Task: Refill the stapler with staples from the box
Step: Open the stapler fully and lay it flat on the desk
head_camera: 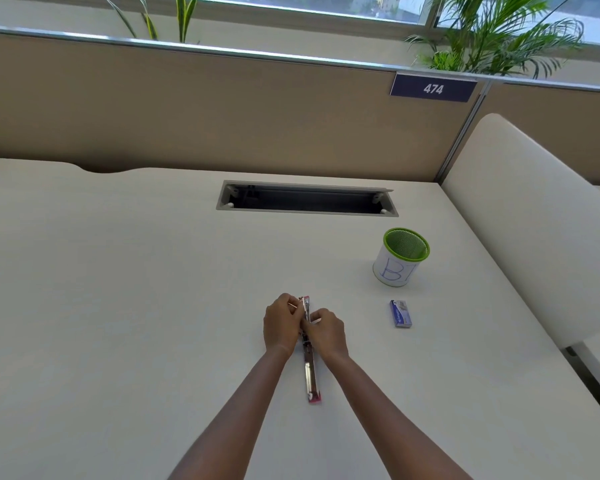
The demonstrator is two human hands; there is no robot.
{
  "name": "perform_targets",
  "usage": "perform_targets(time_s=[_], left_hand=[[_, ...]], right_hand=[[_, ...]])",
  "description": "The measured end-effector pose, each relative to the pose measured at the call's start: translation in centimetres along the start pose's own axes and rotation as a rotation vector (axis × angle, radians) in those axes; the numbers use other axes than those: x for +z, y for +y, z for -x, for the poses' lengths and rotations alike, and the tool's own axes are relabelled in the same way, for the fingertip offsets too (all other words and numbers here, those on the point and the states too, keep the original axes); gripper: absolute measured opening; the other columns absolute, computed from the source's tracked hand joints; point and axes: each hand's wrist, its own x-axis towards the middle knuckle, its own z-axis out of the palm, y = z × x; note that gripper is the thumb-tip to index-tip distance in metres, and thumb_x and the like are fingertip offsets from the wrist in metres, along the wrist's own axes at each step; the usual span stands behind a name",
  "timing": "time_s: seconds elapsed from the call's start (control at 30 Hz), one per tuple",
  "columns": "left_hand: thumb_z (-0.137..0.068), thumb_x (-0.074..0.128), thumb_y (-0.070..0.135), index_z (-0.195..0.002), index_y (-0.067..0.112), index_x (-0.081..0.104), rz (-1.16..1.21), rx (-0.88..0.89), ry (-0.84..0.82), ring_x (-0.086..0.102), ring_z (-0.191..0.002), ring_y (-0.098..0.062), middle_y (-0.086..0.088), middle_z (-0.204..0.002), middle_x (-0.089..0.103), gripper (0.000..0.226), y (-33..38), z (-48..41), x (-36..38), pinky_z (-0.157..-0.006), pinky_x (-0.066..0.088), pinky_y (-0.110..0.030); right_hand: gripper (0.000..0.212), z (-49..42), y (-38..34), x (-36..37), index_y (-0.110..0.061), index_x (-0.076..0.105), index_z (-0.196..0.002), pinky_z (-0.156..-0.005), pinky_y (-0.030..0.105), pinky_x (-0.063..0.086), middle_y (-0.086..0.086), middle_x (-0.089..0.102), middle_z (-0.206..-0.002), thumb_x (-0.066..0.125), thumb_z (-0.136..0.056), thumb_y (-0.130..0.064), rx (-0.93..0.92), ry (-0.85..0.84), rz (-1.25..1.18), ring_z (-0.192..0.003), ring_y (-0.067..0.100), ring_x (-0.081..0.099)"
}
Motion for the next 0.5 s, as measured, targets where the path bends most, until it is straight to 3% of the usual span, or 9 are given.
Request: perform_targets(time_s=[0.2,0.4,0.5], left_hand=[[-0.085,0.059,0.005,-0.092,-0.004,0.068,0.164,-0.143,0.012,0.063,-0.074,-0.026,-0.024,-0.092,0.072,0.015,-0.74,-0.49,0.09,-0.081,0.056,-0.041],[-0.088,0.056,0.008,-0.09,-0.003,0.066,0.08,-0.034,0.017,0.06,-0.071,-0.023,-0.019,-0.087,0.071,0.014,-0.56,-0.35,0.23,-0.074,0.054,-0.037],[-0.09,0.053,0.011,-0.089,-0.001,0.064,-0.045,0.052,-0.009,0.06,-0.075,-0.025,-0.014,-0.085,0.067,0.016,-0.44,-0.24,0.2,-0.067,0.047,-0.033]], right_hand=[[0.026,-0.33,0.24,-0.06,-0.002,0.061,-0.098,-0.073,0.03,0.045,0.014,0.068,-0.101,0.063,-0.083,-0.023,-0.06,0.008,0.079,-0.093,0.029,0.064],[0.031,-0.68,-0.48,-0.47,-0.014,0.053,-0.118,-0.07,0.025,0.04,0.014,0.06,-0.107,0.048,-0.087,-0.009,-0.22,0.012,0.148,-0.091,0.022,0.059],[0.033,-0.96,-0.68,-0.85,-0.015,0.059,-0.113,-0.071,0.023,0.038,0.01,0.059,-0.107,0.04,-0.088,-0.003,-0.311,0.014,0.189,-0.089,0.018,0.056]])
